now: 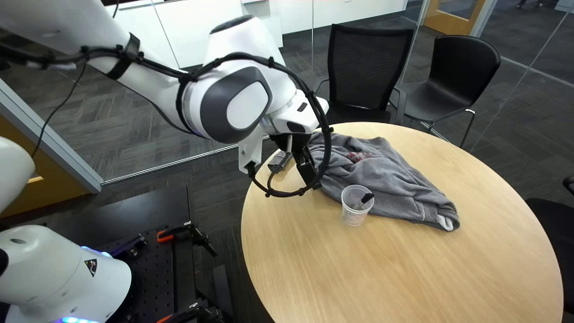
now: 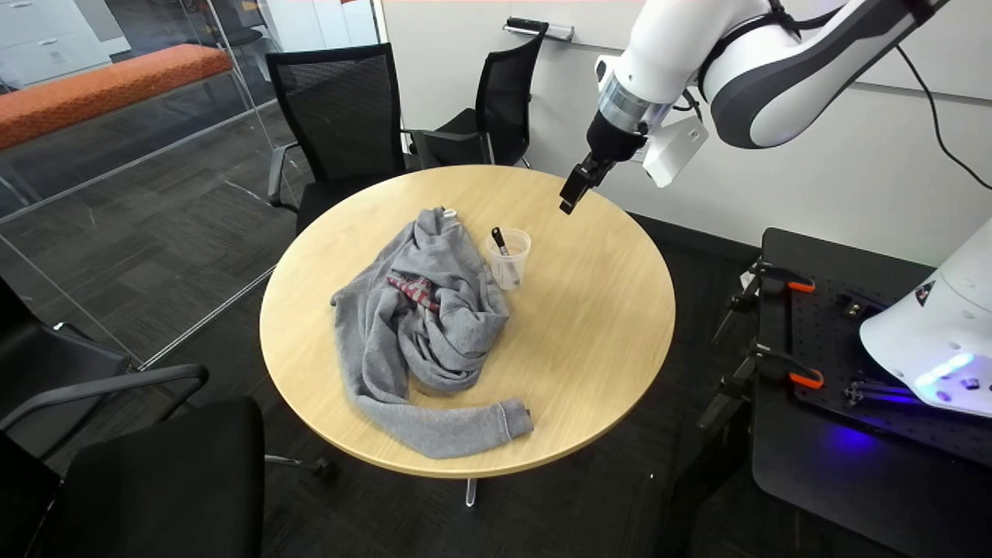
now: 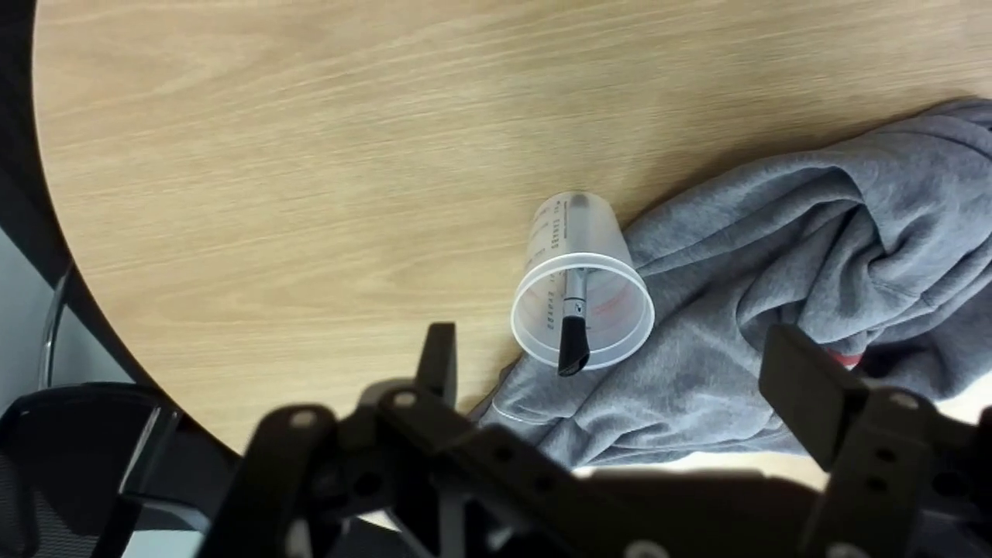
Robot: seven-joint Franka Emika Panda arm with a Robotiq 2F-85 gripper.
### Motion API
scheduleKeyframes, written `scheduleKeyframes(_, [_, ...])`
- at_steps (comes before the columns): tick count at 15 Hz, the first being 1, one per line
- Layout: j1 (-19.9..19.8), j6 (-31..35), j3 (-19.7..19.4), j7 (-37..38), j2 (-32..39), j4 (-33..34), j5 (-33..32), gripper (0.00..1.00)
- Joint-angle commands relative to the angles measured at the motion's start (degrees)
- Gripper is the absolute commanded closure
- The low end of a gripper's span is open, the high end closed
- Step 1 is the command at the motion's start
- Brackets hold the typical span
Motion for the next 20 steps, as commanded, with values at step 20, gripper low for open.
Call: scheduleKeyframes(20, [20.60, -9.91, -21.20, -7.57, 21.66, 23.39, 10.35, 0.00])
